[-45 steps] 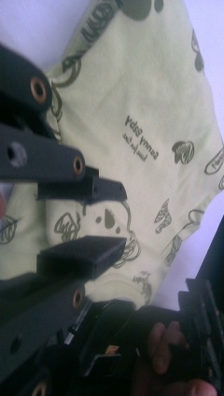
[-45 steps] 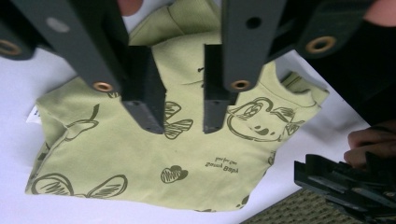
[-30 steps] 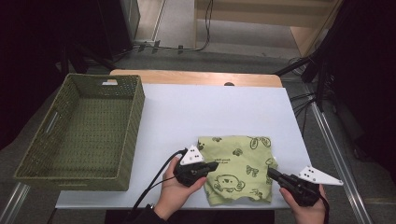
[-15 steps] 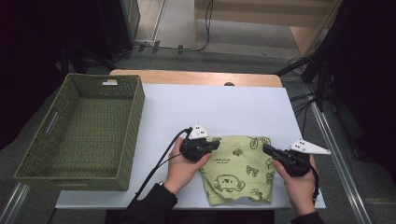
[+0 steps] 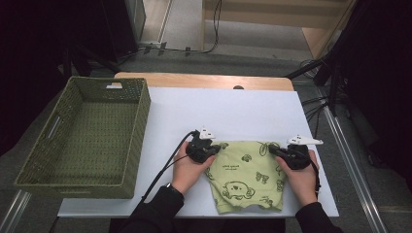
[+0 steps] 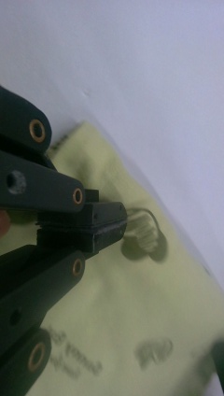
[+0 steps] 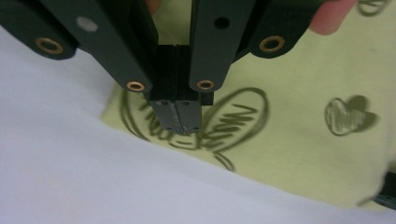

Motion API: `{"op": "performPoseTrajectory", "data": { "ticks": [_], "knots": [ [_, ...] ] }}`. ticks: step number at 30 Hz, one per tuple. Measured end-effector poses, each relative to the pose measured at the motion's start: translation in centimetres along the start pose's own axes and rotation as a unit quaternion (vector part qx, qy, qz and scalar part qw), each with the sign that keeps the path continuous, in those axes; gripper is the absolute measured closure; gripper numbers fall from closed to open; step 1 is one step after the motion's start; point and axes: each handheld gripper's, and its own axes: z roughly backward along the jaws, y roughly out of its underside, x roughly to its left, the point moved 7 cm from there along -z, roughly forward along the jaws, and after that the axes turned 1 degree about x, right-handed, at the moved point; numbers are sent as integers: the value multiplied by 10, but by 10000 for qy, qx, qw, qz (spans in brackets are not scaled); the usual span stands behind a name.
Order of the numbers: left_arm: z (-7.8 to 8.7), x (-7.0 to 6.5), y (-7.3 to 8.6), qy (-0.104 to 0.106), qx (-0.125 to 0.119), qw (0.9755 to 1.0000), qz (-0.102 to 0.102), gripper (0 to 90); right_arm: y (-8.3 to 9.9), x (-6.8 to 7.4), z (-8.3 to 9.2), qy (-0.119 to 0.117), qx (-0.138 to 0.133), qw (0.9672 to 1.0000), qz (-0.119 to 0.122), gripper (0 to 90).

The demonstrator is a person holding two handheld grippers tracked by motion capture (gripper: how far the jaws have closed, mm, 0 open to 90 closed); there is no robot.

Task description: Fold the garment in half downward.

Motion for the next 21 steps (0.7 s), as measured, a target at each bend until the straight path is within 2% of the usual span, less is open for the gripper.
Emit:
{"op": "performPoseTrajectory", "data": {
  "ticks": [2,4,6,8,11,13,16,21],
  "knots": [
    [1,3,0,19,-12,10000,91,884,5,-7,-2,69,81,9999,-90,876],
    [3,4,-1,-42,-9,10000,38,874,6,-10,-1,37,65,9997,-212,853],
    [7,6,-3,-57,-49,10000,52,834,5,-12,1,108,30,9998,-155,806],
    [12,12,-6,-160,-171,9996,142,789,3,-15,3,97,-77,9997,-207,764],
    [17,24,-9,-361,-283,9987,243,716,1,-21,5,219,-183,9991,-307,661],
    [17,28,-9,-353,-241,9986,303,663,0,-25,4,277,-171,9988,-368,598],
    [14,30,-5,-314,-96,9991,267,615,-2,-27,1,268,-88,9991,-305,546],
    [10,30,0,-347,5,9989,310,583,-3,-28,-5,210,36,9995,-224,516]
  ]
}}
